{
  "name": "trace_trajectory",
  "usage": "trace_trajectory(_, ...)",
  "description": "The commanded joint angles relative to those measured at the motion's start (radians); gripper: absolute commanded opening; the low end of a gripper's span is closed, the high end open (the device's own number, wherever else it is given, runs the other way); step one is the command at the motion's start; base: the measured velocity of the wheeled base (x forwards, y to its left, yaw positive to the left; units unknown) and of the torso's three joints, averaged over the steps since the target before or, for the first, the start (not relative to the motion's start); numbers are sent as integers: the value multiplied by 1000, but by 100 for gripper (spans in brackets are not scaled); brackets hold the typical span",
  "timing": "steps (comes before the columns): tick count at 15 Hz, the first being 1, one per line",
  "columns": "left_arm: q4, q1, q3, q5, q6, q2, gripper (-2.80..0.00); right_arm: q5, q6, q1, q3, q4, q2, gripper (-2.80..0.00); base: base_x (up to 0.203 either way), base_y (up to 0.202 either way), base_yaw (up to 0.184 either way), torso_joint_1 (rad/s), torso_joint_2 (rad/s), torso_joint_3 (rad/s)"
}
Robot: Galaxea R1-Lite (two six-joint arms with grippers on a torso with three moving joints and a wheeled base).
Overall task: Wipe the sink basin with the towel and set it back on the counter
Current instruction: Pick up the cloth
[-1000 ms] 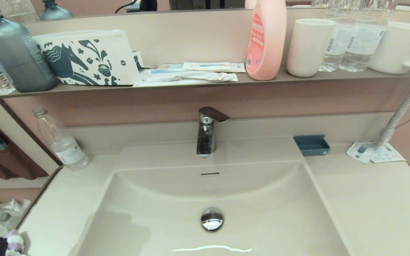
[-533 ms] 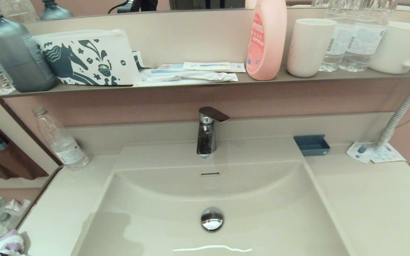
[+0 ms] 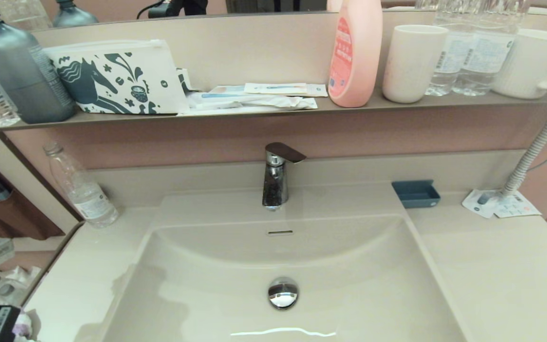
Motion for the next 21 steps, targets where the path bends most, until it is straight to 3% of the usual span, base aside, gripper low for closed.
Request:
trace_trajectory(1, 5, 46, -29, -13, 5, 42, -280, 0, 0, 0, 0, 0, 1, -280, 0, 0, 0, 0, 0, 0)
trace_trajectory(8, 7, 269, 3, -206, 167, 125, -280, 0, 0, 0, 0, 0, 1, -280, 0, 0, 0, 0, 0, 0)
trace_trajectory(10, 7, 336, 18, -230, 233, 129, -280, 0, 0, 0, 0, 0, 1, -280, 0, 0, 0, 0, 0, 0)
trace_trajectory(13, -30, 392, 25, -234, 277, 174, -280, 0, 0, 0, 0, 0, 1, -280, 0, 0, 0, 0, 0, 0)
trace_trajectory(14, -32, 395, 10, -236, 280, 169, 0, 0, 0, 0, 0, 0, 1, -280, 0, 0, 0, 0, 0, 0)
trace_trajectory(18, -31, 404, -11, -231, 296, 209, 0, 0, 1, 0, 0, 0, 1, -280, 0, 0, 0, 0, 0, 0)
trace_trajectory(21, -32, 482, -38, -226, 326, 284, 0, 0, 0, 0, 0, 0, 1, -280, 0, 0, 0, 0, 0, 0)
